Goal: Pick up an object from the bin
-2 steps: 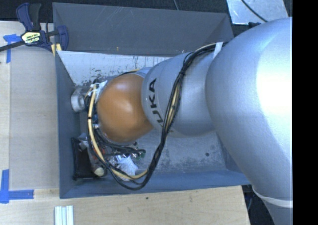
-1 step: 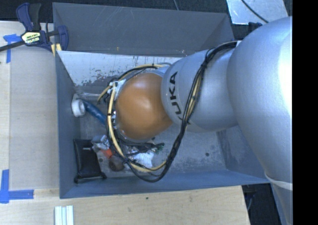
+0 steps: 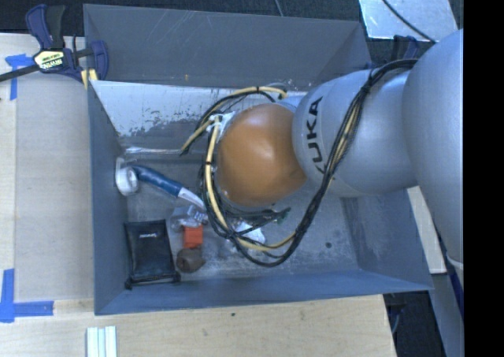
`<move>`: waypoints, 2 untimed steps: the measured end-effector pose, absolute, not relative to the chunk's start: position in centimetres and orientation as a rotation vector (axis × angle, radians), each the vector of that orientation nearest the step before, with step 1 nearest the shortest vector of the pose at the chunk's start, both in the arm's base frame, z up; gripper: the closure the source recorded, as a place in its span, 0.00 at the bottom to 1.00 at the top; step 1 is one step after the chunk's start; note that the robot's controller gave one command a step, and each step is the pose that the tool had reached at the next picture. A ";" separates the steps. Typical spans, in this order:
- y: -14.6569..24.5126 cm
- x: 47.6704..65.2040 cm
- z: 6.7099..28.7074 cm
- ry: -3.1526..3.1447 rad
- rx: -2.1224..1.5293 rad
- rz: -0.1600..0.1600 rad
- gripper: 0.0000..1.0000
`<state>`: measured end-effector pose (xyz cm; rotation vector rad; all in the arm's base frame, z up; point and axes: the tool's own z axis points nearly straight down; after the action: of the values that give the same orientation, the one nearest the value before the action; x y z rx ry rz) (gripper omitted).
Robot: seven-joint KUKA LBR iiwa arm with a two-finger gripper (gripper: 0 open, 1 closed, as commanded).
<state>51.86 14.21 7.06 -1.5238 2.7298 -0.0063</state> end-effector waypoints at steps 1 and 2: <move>14.8 52.8 10.1 2.944 -1.064 0.005 0.00; 22.0 55.9 7.2 2.366 -2.037 -0.009 1.00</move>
Offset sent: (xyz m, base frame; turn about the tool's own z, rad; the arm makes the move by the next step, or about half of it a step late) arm 0.0387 0.0773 -0.0006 -0.4056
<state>55.90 22.03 7.18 -2.0374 2.3665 -0.0091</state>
